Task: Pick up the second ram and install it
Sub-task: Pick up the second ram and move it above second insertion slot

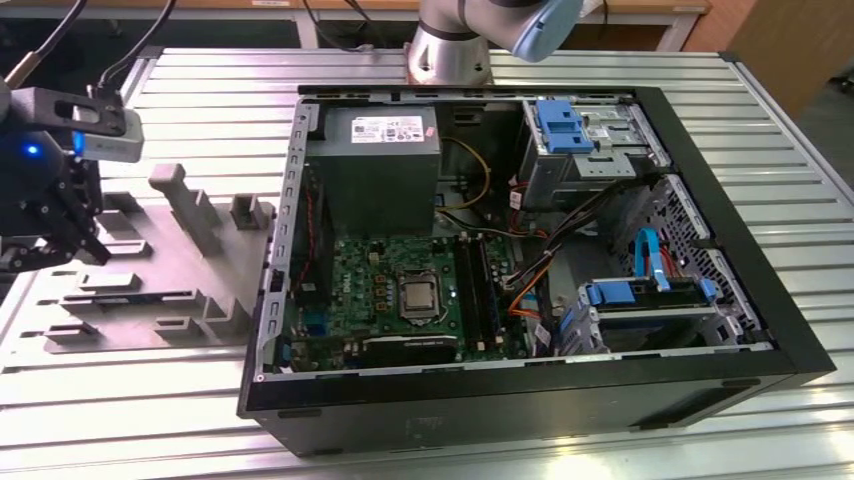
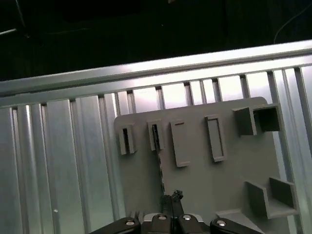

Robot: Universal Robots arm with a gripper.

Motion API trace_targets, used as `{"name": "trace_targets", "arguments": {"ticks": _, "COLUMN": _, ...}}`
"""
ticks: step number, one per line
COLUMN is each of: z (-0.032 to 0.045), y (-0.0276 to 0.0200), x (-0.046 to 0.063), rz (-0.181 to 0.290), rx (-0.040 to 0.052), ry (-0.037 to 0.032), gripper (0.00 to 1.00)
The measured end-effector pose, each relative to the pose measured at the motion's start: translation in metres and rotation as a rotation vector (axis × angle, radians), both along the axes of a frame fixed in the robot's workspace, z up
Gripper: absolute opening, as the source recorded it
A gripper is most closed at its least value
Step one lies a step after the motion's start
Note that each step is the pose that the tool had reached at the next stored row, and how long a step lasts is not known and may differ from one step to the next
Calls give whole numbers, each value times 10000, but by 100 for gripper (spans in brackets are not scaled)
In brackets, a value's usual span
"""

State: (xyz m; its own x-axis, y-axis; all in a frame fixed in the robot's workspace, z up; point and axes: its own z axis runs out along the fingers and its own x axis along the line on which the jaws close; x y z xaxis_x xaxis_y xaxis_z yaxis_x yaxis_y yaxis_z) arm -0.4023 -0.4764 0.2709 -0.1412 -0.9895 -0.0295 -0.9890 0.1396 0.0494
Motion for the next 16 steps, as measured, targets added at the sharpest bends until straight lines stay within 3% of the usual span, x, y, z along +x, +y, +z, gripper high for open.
{"name": "trace_targets", "arguments": {"ticks": 6, "z": -26, "y": 0, "x": 0, "rz": 1060, "rx": -13, "ry": 0, "gripper": 11}}
{"name": "trace_targets", "arguments": {"ticks": 11, "z": -31, "y": 0, "x": 0, "rz": 1112, "rx": -24, "ry": -2, "gripper": 11}}
{"name": "trace_targets", "arguments": {"ticks": 16, "z": -103, "y": 1, "x": -6, "rz": 1111, "rx": -27, "ry": -51, "gripper": 11}}
